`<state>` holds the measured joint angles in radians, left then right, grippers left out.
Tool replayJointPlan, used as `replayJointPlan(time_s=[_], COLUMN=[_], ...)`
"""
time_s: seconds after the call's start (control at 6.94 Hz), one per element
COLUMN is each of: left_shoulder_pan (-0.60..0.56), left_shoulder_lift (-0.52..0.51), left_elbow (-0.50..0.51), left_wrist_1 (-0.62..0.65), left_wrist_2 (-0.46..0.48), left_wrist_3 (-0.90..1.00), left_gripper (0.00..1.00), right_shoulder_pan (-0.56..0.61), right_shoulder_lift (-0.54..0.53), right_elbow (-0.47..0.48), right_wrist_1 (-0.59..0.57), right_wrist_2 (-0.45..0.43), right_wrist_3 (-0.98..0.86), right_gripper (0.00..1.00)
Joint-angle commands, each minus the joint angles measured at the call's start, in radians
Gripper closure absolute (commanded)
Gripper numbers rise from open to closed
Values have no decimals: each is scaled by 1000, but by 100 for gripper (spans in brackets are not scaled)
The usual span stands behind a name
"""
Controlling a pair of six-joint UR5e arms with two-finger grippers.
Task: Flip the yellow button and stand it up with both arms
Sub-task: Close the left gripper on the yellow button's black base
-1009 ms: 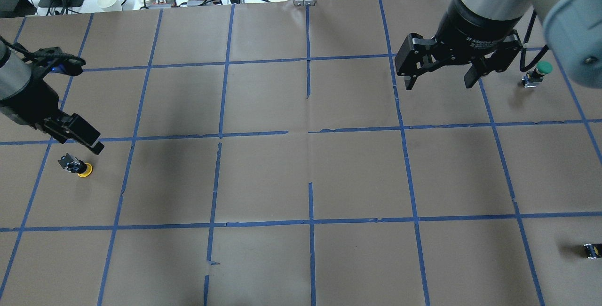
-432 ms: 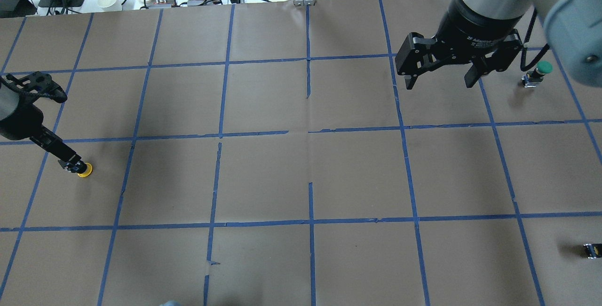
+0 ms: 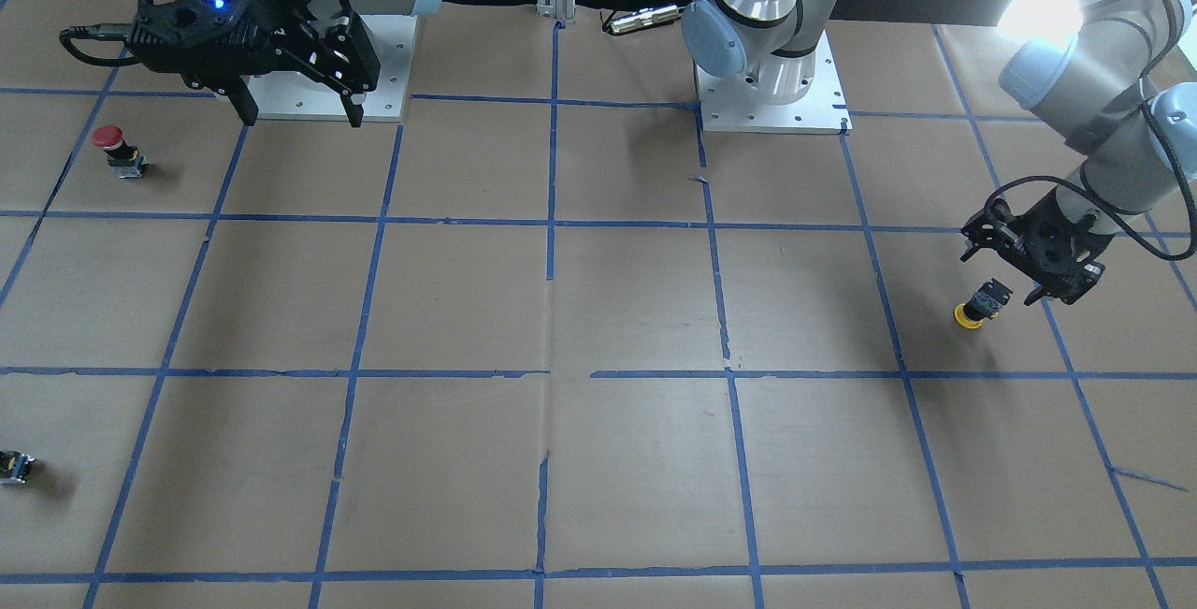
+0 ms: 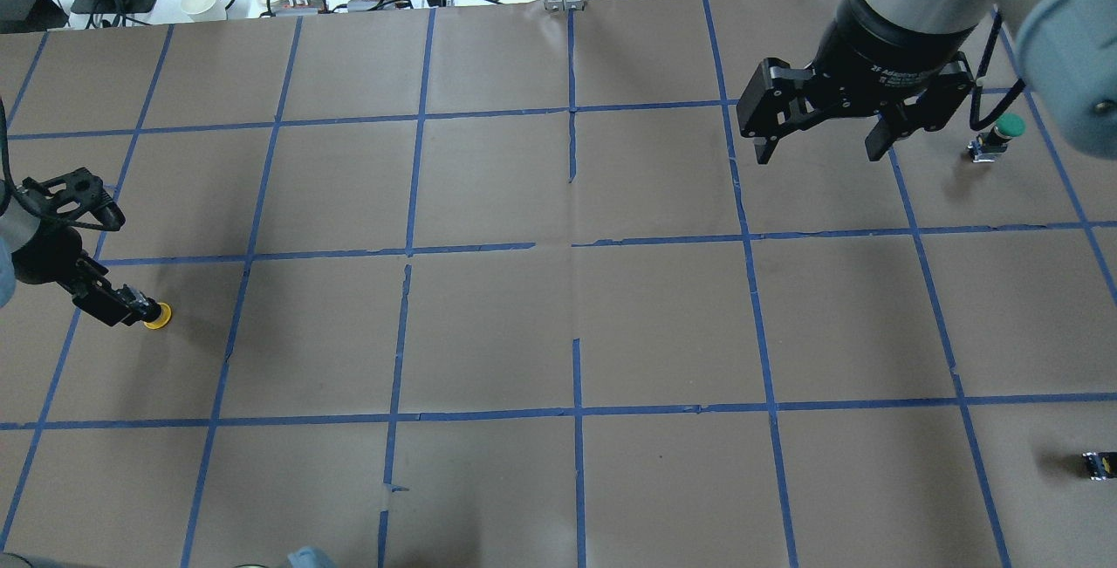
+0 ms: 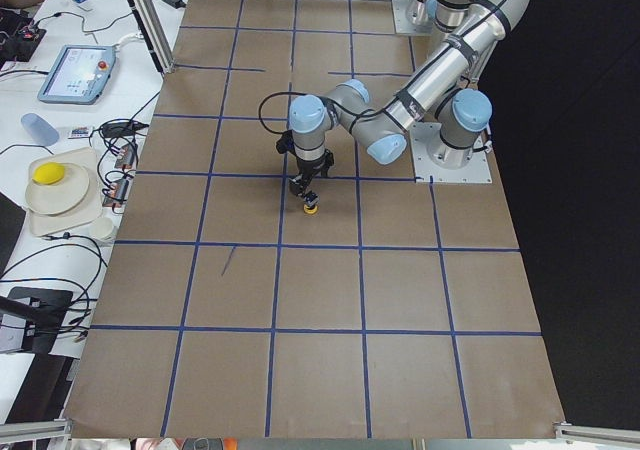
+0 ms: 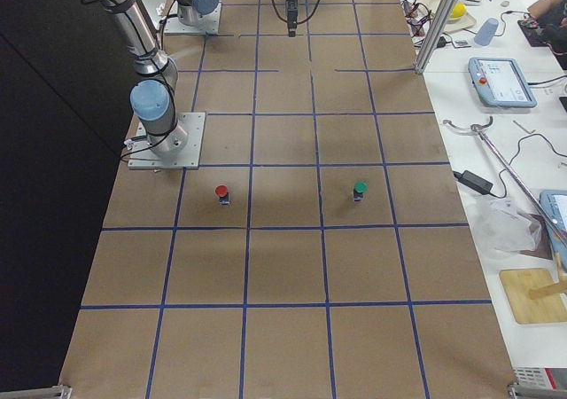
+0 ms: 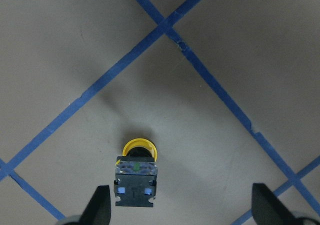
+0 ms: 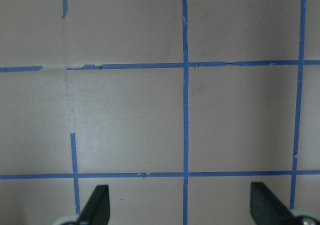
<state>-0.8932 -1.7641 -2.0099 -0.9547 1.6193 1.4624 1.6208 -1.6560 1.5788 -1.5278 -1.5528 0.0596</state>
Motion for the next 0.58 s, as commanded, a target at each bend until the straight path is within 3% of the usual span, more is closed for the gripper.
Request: replayJointPlan(time_s=[0.0, 0.43], left_shoulder_pan=[20, 16], left_shoulder_lift=[-75, -86], left_elbow=[-12, -17], left_wrist_1=[118, 120], left_wrist_2=[-1, -39], left_wrist_3=[101, 102], left_gripper=[2, 5], right_shoulder_pan=[-2, 1], right_shoulder_lift=[-8, -13], right_elbow=[0, 6], right_wrist_1=[5, 1], right_wrist_2=[-1, -1], right_wrist_3=[-1, 0], right_gripper=[0, 0])
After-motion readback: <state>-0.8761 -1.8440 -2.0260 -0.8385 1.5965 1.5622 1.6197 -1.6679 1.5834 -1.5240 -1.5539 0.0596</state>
